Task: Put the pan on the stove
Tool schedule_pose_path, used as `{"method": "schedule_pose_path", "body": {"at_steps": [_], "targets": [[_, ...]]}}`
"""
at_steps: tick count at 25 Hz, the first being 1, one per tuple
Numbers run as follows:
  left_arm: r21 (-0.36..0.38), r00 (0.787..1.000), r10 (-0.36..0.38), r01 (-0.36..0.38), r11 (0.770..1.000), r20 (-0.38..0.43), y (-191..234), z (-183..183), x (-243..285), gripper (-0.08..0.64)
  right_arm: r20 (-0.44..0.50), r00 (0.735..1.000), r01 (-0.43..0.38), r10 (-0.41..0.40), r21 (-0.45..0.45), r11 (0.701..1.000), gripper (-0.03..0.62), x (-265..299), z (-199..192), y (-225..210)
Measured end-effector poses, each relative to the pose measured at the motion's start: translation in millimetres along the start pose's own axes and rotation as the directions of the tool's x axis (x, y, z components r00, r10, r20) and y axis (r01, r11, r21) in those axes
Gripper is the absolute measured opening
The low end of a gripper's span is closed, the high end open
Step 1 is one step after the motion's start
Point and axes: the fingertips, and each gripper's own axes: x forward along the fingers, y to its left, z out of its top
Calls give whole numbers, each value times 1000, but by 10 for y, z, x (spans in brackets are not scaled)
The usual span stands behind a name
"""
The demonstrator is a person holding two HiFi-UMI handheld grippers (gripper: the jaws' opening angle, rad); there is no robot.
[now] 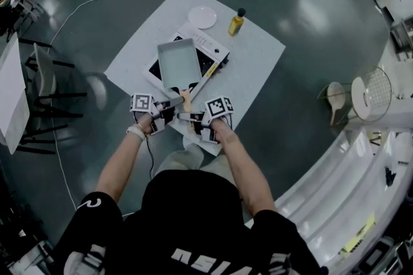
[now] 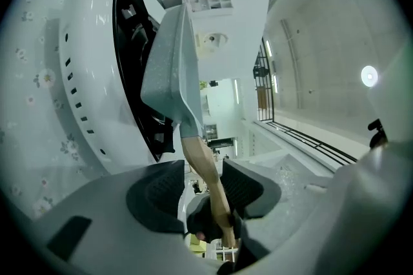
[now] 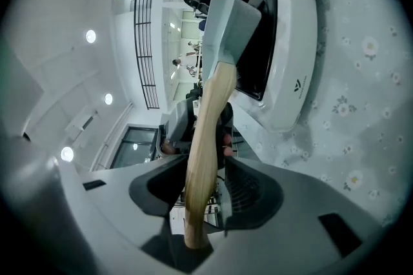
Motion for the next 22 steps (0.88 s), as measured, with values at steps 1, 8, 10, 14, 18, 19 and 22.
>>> {"method": "schedule_pose_path", "body": {"at_steps": [1, 8, 10, 14, 18, 19, 22], "targets": [[9, 1000, 7, -7, 1000, 5, -8, -10, -5, 167, -1, 1000, 0, 0, 2, 1000, 162, -13, -5, -11], [89, 994, 81, -87, 992, 68, -48, -129, -102, 167, 22, 995, 101, -101, 1, 995, 232, -265, -55, -153], [97, 991, 97, -106, 990, 97, -69, -172, -128, 167, 37, 992, 119, -119, -3, 993, 233, -366, -36, -157], [130, 964, 205, -228, 965, 167, -99, -219, -261, 166, 63, 987, 153, -151, -35, 988, 233, -528, 13, -105], [184, 930, 281, -327, 927, 237, -246, -290, -348, 166, 81, 973, 226, -217, -118, 967, 233, -698, 26, -30], [194, 921, 294, -347, 918, 256, -303, -308, -357, 166, 90, 967, 251, -239, -146, 957, 233, -754, 33, -15], [258, 892, 333, -415, 873, 306, -503, -363, -397, 164, 132, 942, 334, -310, -249, 909, 219, -925, 55, 65]]}}
